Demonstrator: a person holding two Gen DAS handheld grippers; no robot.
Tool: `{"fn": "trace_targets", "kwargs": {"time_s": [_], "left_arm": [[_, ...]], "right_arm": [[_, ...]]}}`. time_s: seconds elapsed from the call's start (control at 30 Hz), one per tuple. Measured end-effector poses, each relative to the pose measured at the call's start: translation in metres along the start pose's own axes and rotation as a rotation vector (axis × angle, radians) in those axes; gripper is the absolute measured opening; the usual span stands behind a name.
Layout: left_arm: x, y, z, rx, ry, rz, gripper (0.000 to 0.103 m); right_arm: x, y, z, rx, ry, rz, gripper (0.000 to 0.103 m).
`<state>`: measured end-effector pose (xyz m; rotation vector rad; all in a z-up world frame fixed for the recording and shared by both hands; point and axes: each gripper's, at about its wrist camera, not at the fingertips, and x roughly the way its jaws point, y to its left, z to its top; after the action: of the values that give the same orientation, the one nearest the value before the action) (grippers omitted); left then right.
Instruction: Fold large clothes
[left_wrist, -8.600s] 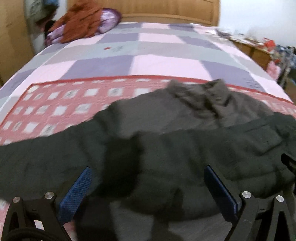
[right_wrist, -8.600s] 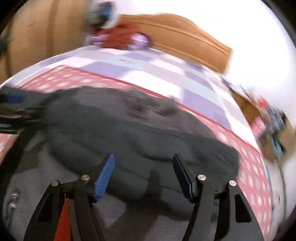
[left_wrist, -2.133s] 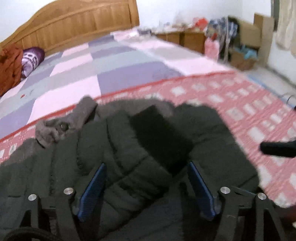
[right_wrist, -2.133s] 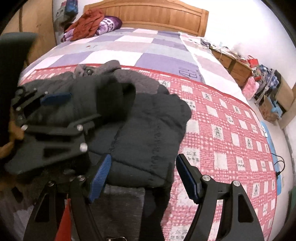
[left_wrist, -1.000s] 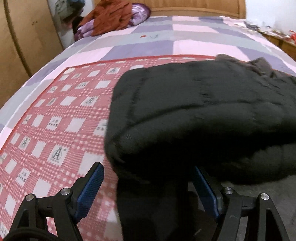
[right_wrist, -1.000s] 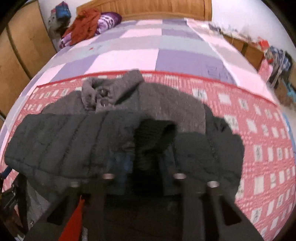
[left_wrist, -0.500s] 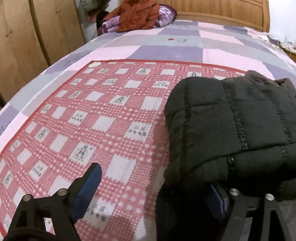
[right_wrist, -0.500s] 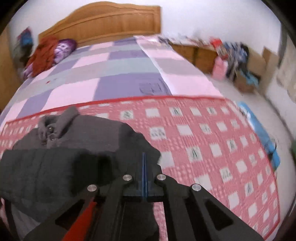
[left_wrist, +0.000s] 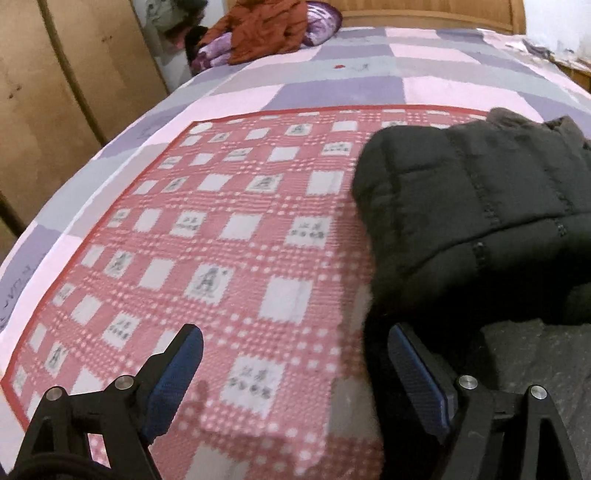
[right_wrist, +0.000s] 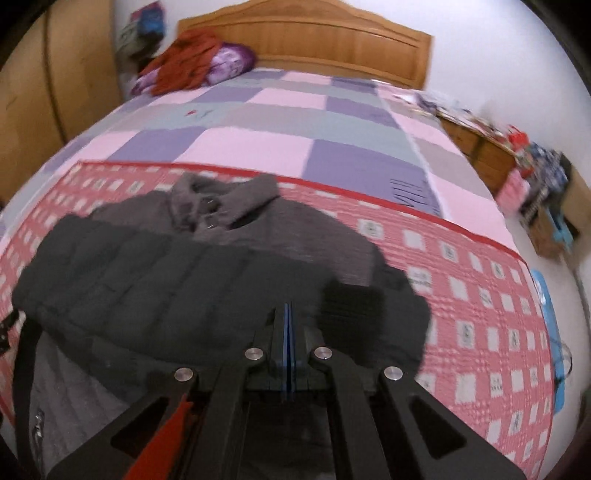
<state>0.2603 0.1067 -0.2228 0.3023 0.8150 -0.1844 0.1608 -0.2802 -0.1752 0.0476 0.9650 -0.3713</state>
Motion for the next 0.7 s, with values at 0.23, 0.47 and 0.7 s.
{"fn": "trace_targets", "kwargs": {"time_s": [0.23, 0.47, 0.7], "left_arm": [[-0.022, 0.009, 0.026, -0.048, -0.065, -0.06, 0.087], [-0.029, -0.057, 0.096, -0.011, -0.154, -0.255, 0.087], [0.01, -0.147, 0.127, 0.105, -0.092, -0.33, 0.087]], "right_arm": [[0.042, -0.053, -0.023, 0.102, 0.161, -0.204, 0.0], [-0.001, -0.073, -0.025, 0.209, 0.022, -0.219, 0.0], [0.012, 0.058, 0.025, -0.051, -0.036, 0.07, 0.001]]}}
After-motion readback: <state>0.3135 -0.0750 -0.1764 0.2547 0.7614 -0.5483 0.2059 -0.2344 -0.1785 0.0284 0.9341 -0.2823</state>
